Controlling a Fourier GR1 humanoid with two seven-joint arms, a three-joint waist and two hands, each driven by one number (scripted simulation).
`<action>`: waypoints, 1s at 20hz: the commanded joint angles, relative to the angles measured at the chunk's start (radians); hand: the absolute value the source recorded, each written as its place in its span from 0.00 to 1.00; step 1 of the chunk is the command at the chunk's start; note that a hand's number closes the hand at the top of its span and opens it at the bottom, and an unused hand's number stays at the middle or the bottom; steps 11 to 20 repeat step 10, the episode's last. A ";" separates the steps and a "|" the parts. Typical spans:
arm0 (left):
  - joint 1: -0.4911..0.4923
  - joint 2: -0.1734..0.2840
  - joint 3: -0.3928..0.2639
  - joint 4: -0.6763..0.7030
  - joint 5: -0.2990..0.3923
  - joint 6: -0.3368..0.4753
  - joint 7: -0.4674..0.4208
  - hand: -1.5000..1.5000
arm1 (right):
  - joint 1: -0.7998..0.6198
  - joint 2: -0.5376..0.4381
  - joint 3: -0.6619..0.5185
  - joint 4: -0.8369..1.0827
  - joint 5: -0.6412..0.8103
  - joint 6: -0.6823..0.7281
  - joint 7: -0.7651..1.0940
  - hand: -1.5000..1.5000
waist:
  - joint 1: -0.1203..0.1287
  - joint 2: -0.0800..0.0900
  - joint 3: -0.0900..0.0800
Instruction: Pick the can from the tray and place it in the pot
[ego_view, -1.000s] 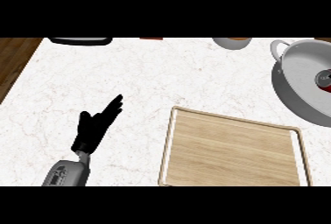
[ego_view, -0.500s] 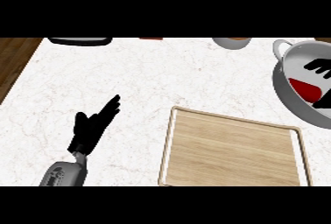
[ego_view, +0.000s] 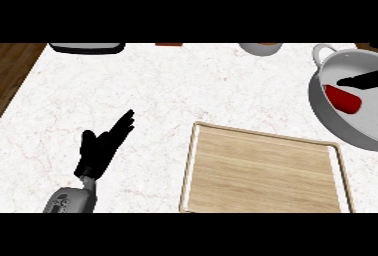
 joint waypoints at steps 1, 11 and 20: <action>-0.004 0.007 -0.001 -0.010 0.009 -0.016 0.029 0.50 | -0.011 -0.085 -0.137 0.002 -0.130 -0.003 -0.006 0.00 | -0.007 0.001 0.000; -0.022 -0.005 0.004 0.037 -0.011 -0.002 -0.018 0.50 | 0.103 -0.245 -0.293 0.007 -0.281 0.129 -0.105 0.00 | -0.012 0.007 0.000; -0.022 -0.005 0.004 0.037 -0.011 -0.002 -0.018 0.50 | 0.103 -0.245 -0.293 0.007 -0.281 0.129 -0.105 0.00 | -0.012 0.007 0.000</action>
